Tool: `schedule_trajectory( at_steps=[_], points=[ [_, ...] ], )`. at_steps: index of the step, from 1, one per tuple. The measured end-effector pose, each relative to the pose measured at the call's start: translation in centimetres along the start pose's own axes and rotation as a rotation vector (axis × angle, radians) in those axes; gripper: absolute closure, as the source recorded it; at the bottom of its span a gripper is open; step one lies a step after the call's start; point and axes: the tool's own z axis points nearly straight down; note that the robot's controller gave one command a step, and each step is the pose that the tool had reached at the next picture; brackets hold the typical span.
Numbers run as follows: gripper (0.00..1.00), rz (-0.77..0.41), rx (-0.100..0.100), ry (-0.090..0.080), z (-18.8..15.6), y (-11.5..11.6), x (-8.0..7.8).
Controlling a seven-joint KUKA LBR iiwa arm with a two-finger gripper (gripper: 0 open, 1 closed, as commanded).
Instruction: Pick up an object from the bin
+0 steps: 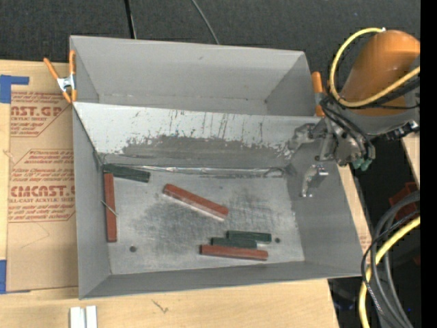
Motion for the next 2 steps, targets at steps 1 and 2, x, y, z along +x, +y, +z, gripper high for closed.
schedule_trajectory(
  at_steps=[1, 2],
  points=[
    [0.0, -0.032, 0.0, -0.002, 8.7, 5.4, 4.0],
    [0.0, -0.017, -0.002, 0.004, 7.6, 7.5, 5.2]
  ],
)
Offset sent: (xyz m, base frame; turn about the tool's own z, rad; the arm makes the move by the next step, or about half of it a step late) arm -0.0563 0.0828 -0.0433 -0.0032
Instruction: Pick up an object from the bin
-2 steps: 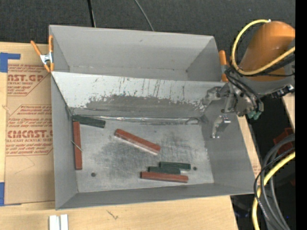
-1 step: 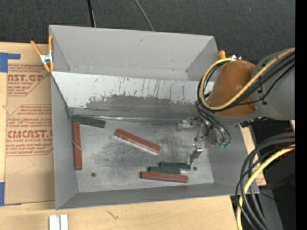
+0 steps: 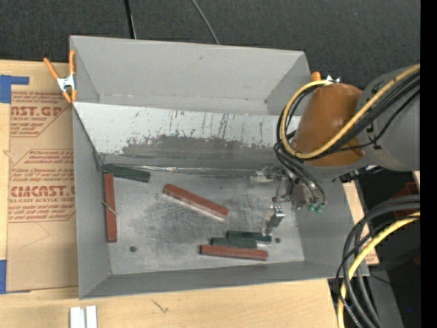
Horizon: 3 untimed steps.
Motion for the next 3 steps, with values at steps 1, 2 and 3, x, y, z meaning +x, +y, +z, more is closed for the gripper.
schedule_trajectory(
  at_steps=[1, 2, 3],
  points=[
    [0.0, 0.128, -0.002, 0.001, 1.5, 4.6, -0.1],
    [0.0, 0.126, 0.001, -0.013, 5.3, 5.1, 4.7],
    [1.0, 0.377, 0.0, -0.006, 4.7, 13.4, -3.9]
  ],
)
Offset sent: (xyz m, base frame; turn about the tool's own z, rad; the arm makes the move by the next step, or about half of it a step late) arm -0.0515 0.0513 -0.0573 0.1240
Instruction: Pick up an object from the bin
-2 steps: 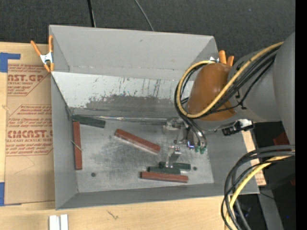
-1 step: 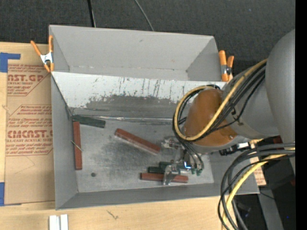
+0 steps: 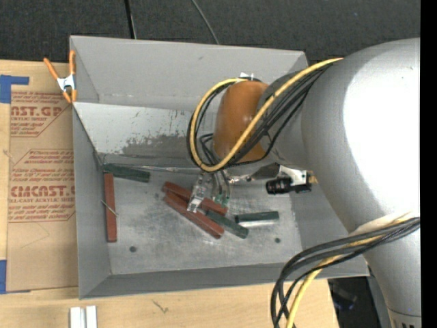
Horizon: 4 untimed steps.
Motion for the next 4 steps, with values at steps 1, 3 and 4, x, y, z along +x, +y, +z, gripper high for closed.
schedule_trajectory(
  at_steps=[1, 3, 4],
  points=[
    [1.0, 0.001, 0.0, 0.0, 0.0, 0.0, 0.0],
    [1.0, 0.001, 0.004, 0.006, -1.9, -0.1, 0.3],
    [1.0, 0.001, 0.001, 0.005, -4.5, 0.0, 0.1]
  ],
)
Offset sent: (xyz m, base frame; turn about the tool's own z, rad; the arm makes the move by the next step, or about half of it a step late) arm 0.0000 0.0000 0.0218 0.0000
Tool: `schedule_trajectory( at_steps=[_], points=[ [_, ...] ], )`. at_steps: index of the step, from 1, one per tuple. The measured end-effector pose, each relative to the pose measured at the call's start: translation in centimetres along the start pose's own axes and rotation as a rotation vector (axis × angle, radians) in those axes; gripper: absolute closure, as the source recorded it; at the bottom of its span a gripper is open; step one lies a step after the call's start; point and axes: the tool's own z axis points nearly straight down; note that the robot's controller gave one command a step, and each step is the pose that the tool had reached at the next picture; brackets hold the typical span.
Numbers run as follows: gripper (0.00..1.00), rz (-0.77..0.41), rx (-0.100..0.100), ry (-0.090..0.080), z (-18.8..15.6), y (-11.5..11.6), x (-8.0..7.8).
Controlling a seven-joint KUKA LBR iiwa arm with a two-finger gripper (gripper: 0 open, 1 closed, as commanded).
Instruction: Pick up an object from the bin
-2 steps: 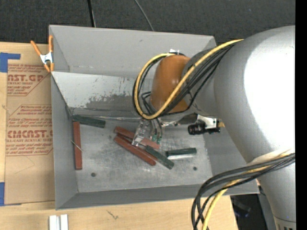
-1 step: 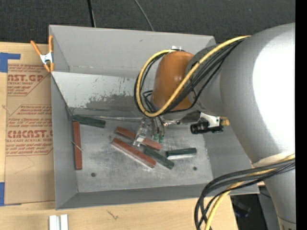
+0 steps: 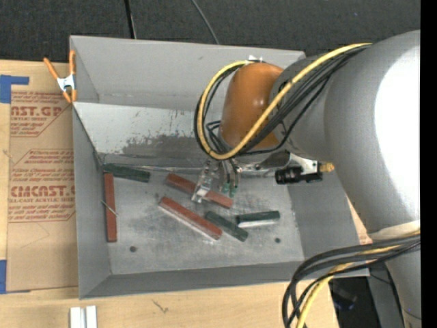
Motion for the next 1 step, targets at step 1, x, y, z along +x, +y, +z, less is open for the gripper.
schedule_trajectory(
  at_steps=[1],
  points=[
    [1.0, 0.0, -0.002, -0.005, -1.56, 0.01, -0.04]
  ],
)
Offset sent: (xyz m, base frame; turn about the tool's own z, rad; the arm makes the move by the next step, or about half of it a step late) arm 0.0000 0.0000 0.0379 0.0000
